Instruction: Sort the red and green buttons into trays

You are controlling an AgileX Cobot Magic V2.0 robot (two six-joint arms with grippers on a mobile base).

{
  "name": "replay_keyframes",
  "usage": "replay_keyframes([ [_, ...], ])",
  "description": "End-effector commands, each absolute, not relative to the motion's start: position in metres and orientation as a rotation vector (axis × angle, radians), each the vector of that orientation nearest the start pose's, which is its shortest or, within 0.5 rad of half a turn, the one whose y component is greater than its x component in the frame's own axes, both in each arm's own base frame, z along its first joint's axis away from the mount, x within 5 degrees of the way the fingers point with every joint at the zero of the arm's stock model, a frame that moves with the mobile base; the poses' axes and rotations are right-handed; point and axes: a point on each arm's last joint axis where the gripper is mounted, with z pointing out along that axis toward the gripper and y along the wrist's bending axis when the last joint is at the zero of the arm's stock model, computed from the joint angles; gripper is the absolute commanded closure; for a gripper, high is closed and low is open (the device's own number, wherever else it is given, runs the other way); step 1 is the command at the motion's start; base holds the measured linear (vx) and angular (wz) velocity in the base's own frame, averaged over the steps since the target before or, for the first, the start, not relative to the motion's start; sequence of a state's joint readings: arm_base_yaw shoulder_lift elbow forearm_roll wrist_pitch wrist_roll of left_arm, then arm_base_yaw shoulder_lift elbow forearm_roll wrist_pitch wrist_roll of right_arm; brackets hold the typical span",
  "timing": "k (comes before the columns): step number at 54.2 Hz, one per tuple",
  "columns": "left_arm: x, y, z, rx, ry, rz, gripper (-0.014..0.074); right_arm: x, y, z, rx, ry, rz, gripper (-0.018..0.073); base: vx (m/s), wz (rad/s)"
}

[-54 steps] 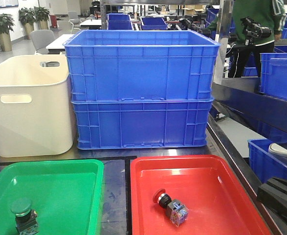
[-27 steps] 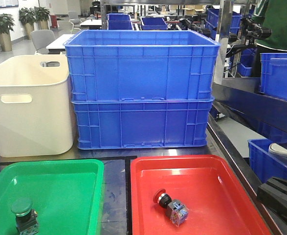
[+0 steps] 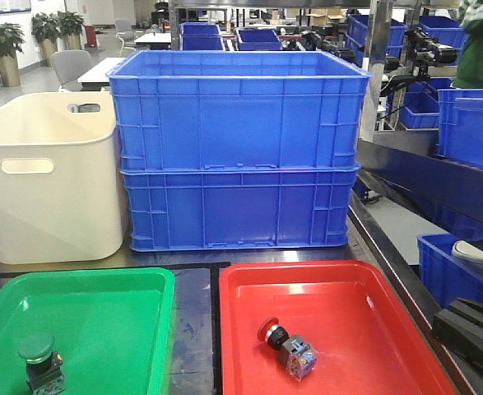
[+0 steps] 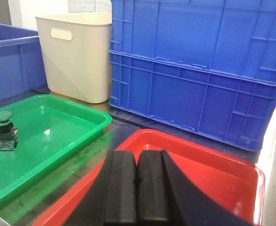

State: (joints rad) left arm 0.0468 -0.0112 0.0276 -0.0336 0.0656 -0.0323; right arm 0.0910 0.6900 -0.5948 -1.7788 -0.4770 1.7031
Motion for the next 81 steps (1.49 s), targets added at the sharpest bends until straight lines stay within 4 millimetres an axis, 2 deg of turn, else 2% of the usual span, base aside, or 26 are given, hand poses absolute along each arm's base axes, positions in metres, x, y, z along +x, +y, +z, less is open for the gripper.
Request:
replay_keyframes([
  [1, 0.054, 0.003, 0.215, -0.091, 1.449, -0.021, 0.0602, 0.134, 0.051, 0.354, -0.481, 1.579, 0.364, 0.0567, 0.00, 0.00],
  [20, 0.054, 0.003, 0.215, -0.091, 1.449, -0.021, 0.0602, 0.134, 0.053, 0.355, -0.476, 1.573, 0.380, 0.0567, 0.00, 0.00],
  [24, 0.054, 0.003, 0.215, -0.091, 1.449, -0.021, 0.0602, 0.140, 0.054, 0.355, -0.423, 1.577, 0.426, 0.0567, 0.00, 0.00],
  [29, 0.054, 0.003, 0.215, -0.091, 1.449, -0.021, 0.0602, 0.157, 0.050, 0.355, -0.246, 1.575, 0.448, 0.0567, 0.00, 0.00],
  [32, 0.054, 0.003, 0.215, -0.091, 1.449, -0.021, 0.0602, 0.168, 0.045, 0.351, -0.136, 1.595, 0.407, 0.0567, 0.00, 0.00],
  [35, 0.054, 0.003, 0.215, -0.091, 1.449, -0.021, 0.0602, 0.175, 0.043, 0.345, -0.097, 1.629, 0.335, 0.0567, 0.00, 0.00],
  [41, 0.054, 0.003, 0.215, -0.091, 1.449, -0.021, 0.0602, 0.176, 0.045, 0.331, -0.170, 1.757, 0.208, 0.0567, 0.00, 0.00],
  [46, 0.054, 0.003, 0.215, -0.091, 1.449, -0.021, 0.0602, 0.162, 0.046, 0.326, -0.310, 1.830, 0.134, 0.0567, 0.00, 0.00],
  [51, 0.054, 0.003, 0.215, -0.091, 1.449, -0.021, 0.0602, 0.141, 0.040, 0.321, -0.329, 1.801, 0.131, 0.0567, 0.00, 0.00],
  [57, 0.054, 0.003, 0.215, -0.091, 1.449, -0.021, 0.0602, 0.113, 0.032, 0.294, -0.325, 1.699, 0.126, 0.0567, 0.00, 0.00],
  [63, 0.054, 0.003, 0.215, -0.091, 1.449, -0.021, 0.0602, 0.083, 0.024, 0.259, -0.262, 1.589, 0.189, 0.0567, 0.00, 0.00],
  [68, 0.054, 0.003, 0.215, -0.091, 1.449, -0.021, 0.0602, 0.067, 0.020, 0.231, -0.229, 1.532, 0.221, 0.0567, 0.00, 0.00],
  [73, 0.054, 0.003, 0.215, -0.091, 1.449, -0.021, 0.0602, 0.058, 0.016, 0.210, -0.221, 1.500, 0.206, 0.0567, 0.00, 0.00],
  [81, 0.054, 0.003, 0.215, -0.091, 1.449, -0.021, 0.0602, 0.056, 0.010, 0.198, -0.130, 1.537, 0.144, 0.0567, 0.00, 0.00],
])
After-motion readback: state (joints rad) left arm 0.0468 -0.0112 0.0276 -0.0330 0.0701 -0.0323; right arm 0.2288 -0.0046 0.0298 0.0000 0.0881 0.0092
